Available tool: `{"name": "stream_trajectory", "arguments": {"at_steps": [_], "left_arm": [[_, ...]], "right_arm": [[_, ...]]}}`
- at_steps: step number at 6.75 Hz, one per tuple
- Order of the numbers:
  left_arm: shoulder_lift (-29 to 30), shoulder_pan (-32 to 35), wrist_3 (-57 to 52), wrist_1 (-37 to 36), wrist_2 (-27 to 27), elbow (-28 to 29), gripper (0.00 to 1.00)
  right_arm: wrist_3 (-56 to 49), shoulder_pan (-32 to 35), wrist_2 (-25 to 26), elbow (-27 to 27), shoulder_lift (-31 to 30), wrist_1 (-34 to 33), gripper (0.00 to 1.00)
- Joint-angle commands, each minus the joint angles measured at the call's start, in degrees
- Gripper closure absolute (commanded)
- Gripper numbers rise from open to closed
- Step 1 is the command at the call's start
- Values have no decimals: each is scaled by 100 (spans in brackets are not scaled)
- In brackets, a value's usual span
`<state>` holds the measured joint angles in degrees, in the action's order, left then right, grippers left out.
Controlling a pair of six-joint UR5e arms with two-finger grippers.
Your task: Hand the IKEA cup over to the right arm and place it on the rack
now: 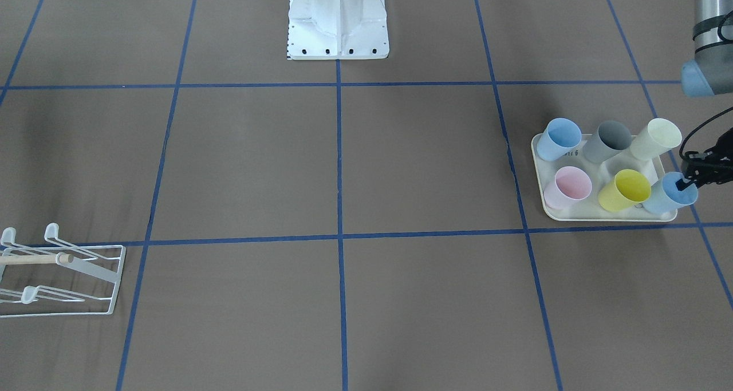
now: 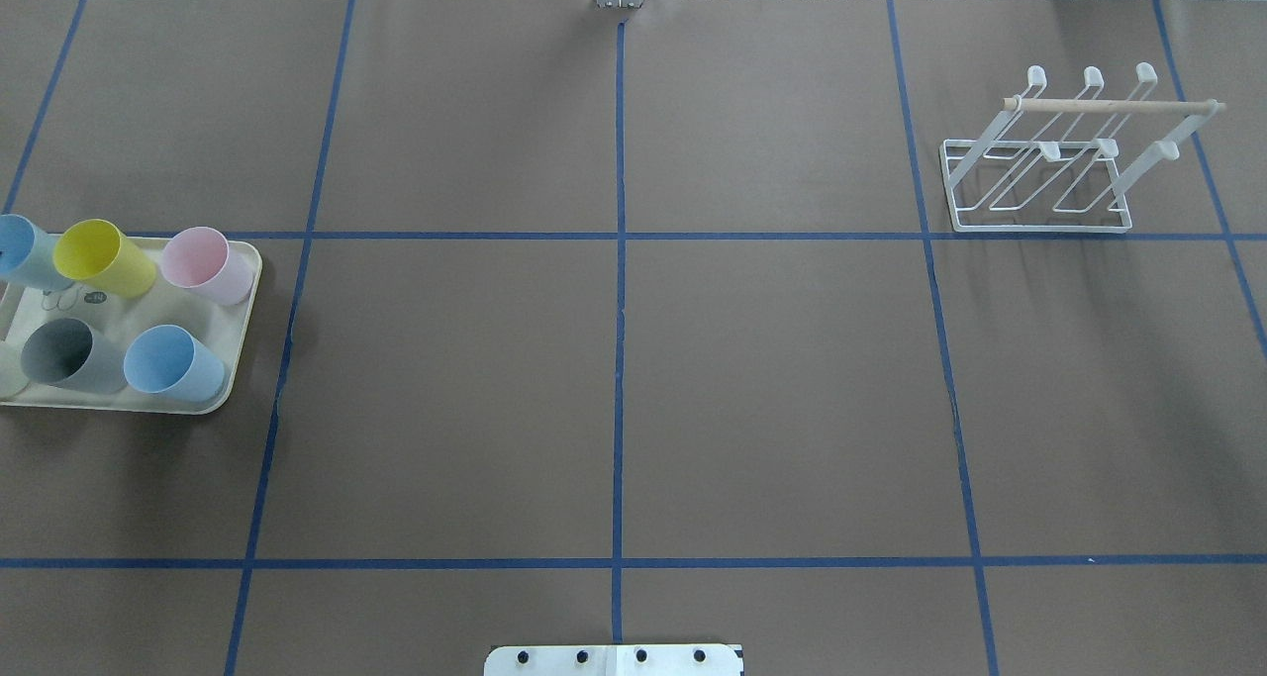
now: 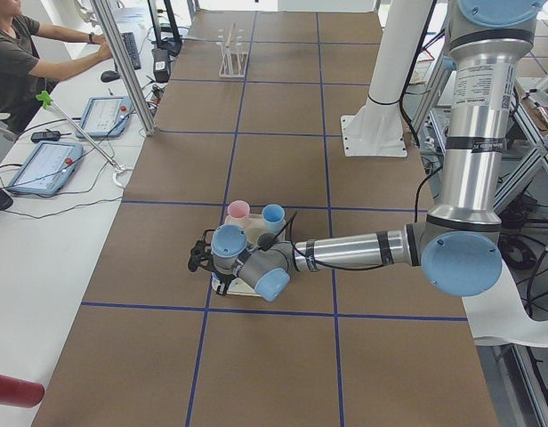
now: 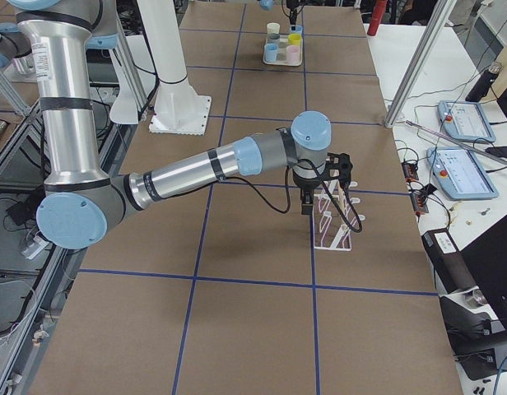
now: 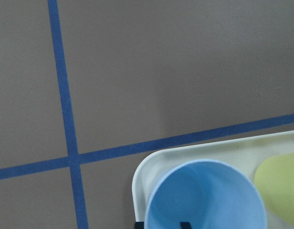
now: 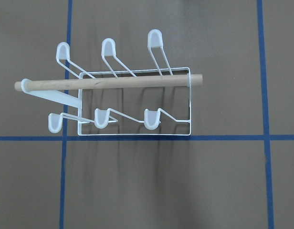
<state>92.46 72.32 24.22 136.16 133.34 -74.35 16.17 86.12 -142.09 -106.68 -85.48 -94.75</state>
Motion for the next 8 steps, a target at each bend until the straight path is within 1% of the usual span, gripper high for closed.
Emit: {"name": "stream_trajectory", "arguments": {"at_steps": [1, 2, 3, 5, 6, 7, 8], "left_arm": [[-43, 1, 3, 112, 43, -9, 100], [-104, 36, 3, 78, 60, -183, 100], [-96, 210, 3, -1, 52, -446, 100], [-53, 1183, 3, -98, -18, -501, 100], [-26, 1562, 3, -107, -10, -528, 100], [209, 1809, 3, -472, -53, -580, 100], [664, 1942, 90, -928, -402, -624, 100]], "right_arm": [[9, 1, -12, -141, -12, -17, 0], [9, 1, -21, -168, -13, -18, 0], [9, 1, -21, -212, -4, 0, 0], [0, 1, 23, -283, 83, 9, 0], [0, -8, 58, -283, 154, 9, 0], [0, -16, 84, -283, 241, 17, 0], [9, -60, 102, -248, 425, 9, 0]]}}
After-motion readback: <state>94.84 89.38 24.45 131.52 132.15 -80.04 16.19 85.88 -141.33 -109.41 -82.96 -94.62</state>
